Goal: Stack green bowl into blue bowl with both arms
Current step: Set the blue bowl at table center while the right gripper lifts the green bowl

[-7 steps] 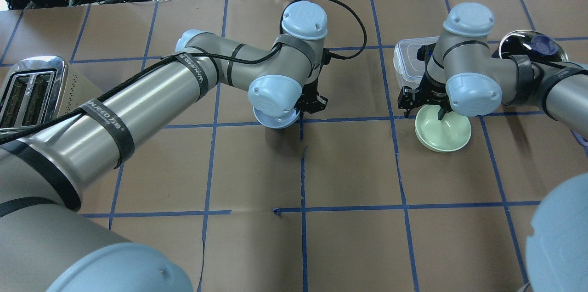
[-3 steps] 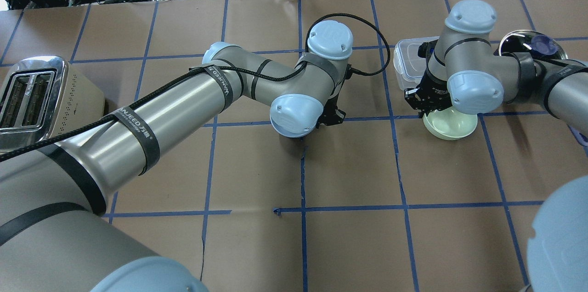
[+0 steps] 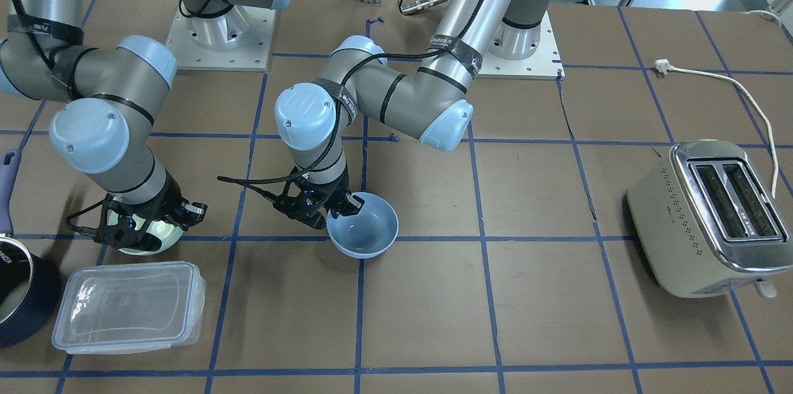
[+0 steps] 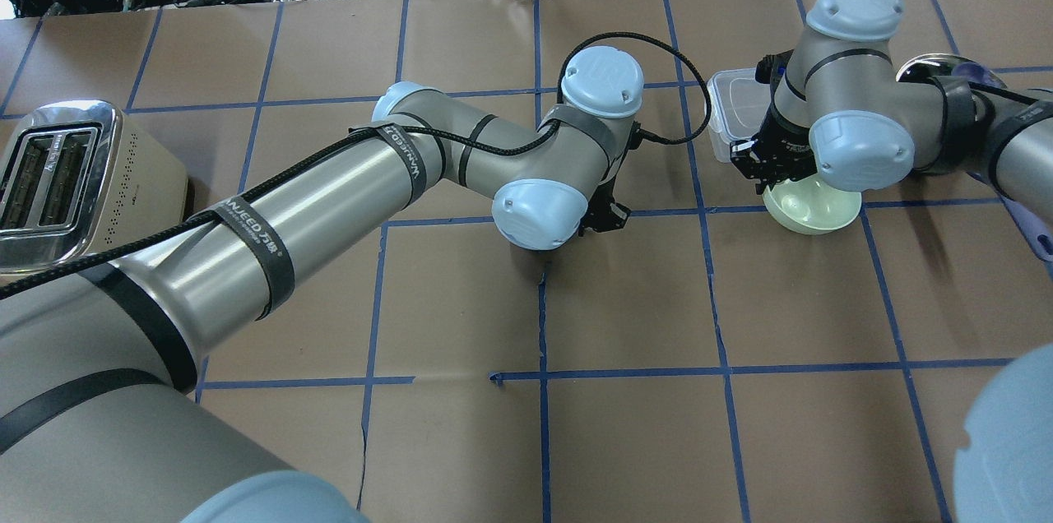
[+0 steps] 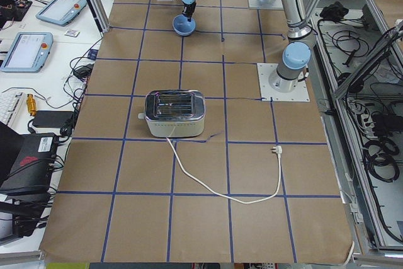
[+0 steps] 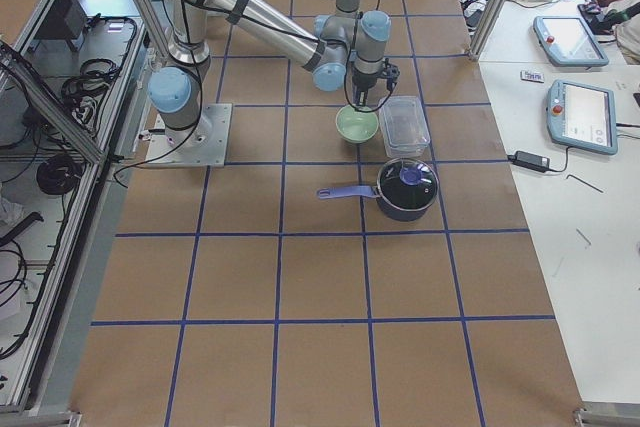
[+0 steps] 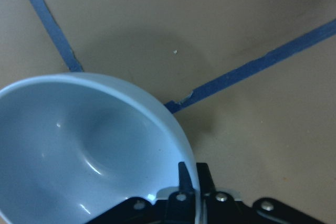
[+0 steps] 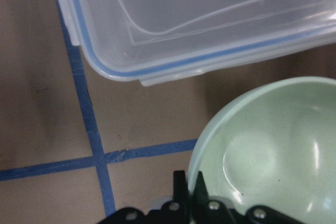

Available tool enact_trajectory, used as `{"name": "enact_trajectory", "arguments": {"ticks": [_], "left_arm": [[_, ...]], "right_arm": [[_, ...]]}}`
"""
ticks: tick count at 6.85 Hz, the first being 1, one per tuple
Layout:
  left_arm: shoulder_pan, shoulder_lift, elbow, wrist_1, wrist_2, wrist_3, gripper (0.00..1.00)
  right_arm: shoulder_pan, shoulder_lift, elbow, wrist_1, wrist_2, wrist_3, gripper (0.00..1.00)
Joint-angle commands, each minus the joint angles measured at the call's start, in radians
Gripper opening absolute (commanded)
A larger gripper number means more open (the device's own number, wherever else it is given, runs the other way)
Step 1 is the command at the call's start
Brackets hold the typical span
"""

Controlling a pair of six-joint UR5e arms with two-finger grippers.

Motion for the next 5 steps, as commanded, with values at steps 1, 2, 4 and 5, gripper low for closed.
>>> {"name": "enact_trajectory", "arguments": {"ticks": [1,2,4,5], "left_arm": [[0.027,0.051,0.019,0.000,-0.030,-0.006,1.00],[0.087,0.097,0.030,-0.015,-0.048,-0.006,1.00],[0.204,0.216,0.034,-0.123,-0.111,-0.009,1.00],[0.250,0.281,0.034,-0.163,-0.105,-0.010,1.00]], "right_arm": [[0.000,-0.012,-0.009,0.001,-0.007,0.000,0.00],[0.000,-0.018,-0.014,0.004,-0.008,0.000,0.00],[0.011,-0.037,-0.038,0.009,0.002,0.002,0.00],[0.068,-0.042,-0.064,0.006,-0.008,0.015,0.00]]}}
